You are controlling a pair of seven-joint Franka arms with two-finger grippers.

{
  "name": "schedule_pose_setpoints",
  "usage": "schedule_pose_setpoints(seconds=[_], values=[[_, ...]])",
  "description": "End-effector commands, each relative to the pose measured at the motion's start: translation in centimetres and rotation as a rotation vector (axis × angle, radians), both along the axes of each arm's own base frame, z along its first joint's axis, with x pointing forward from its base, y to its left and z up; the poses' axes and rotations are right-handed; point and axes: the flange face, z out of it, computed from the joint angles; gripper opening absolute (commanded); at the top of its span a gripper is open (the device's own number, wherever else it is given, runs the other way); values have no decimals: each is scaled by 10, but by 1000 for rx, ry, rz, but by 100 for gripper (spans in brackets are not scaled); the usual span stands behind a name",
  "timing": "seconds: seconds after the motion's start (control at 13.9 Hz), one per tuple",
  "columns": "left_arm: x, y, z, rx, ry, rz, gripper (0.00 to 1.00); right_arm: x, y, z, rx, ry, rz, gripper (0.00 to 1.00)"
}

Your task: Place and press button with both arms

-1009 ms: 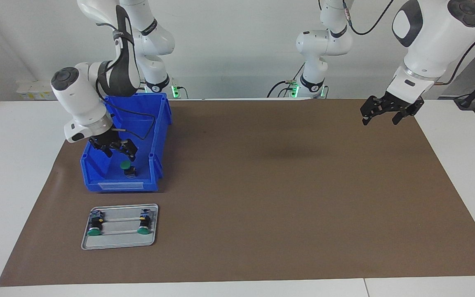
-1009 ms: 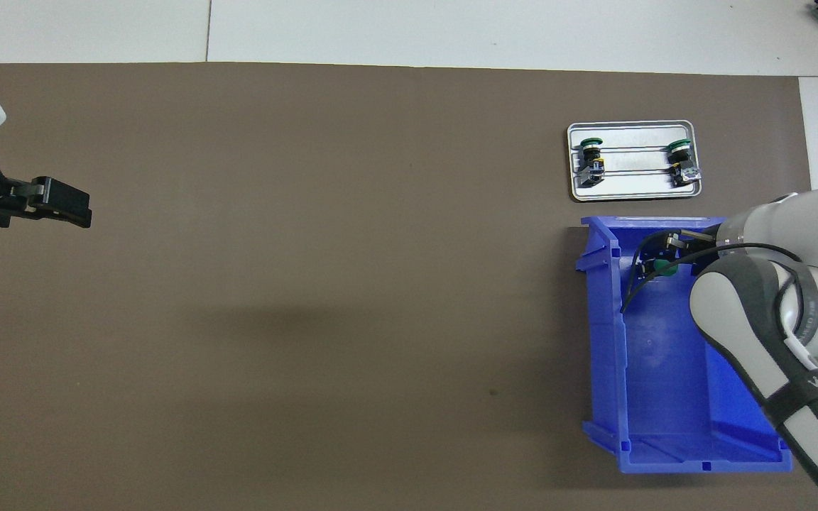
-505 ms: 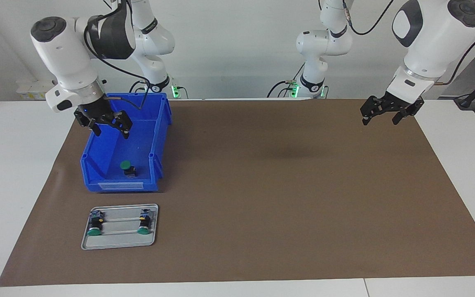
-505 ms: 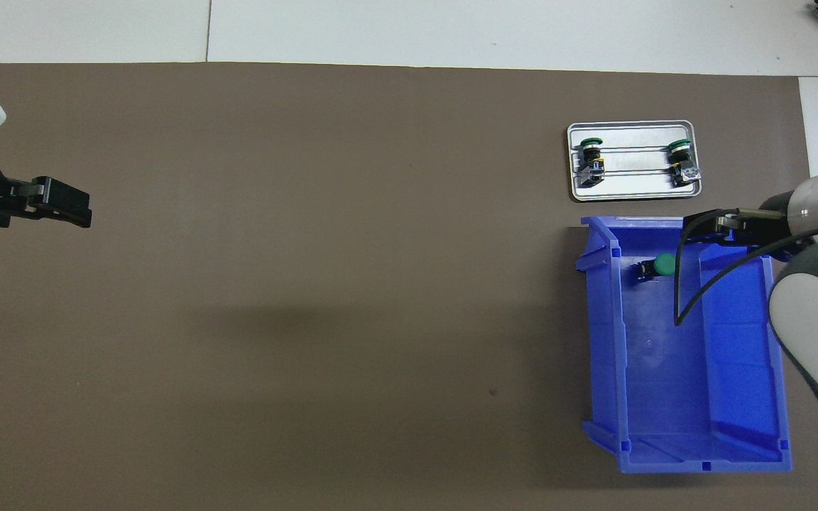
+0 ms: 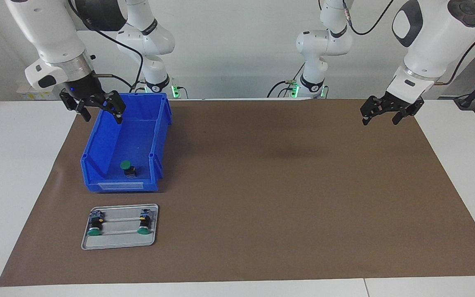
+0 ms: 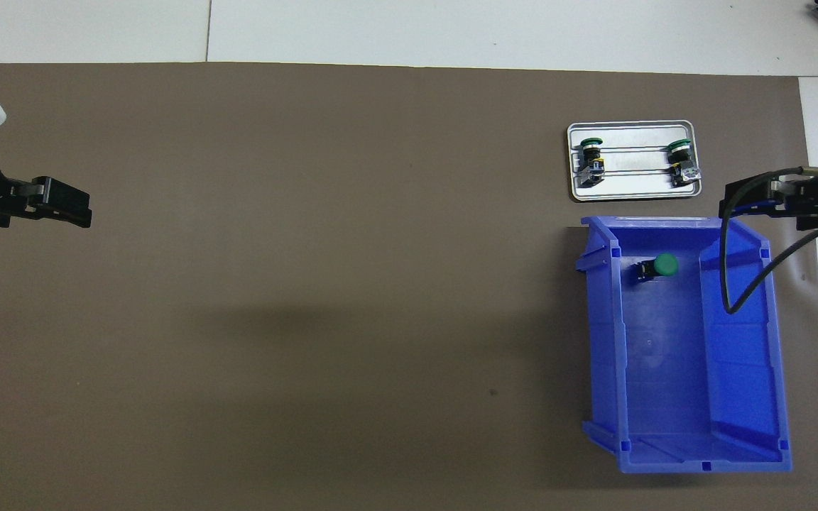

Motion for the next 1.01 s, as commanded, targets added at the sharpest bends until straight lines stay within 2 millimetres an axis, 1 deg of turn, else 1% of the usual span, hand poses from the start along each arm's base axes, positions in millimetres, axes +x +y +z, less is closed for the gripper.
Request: schedule_pose_setpoints(seconds=[0.0, 0.14, 0.36, 0.94], values=[[-8, 4, 1, 17, -4, -7, 100, -5, 6, -8, -18, 39, 31, 100], [-8, 4, 1, 17, -4, -7, 100, -6, 13, -10, -20, 37, 46, 100], [-8, 4, 1, 17, -4, -7, 100, -8, 13, -13, -19, 49, 48, 100], [-8, 5, 1, 17, -4, -5, 100, -7, 13, -11, -18, 42, 45, 100]])
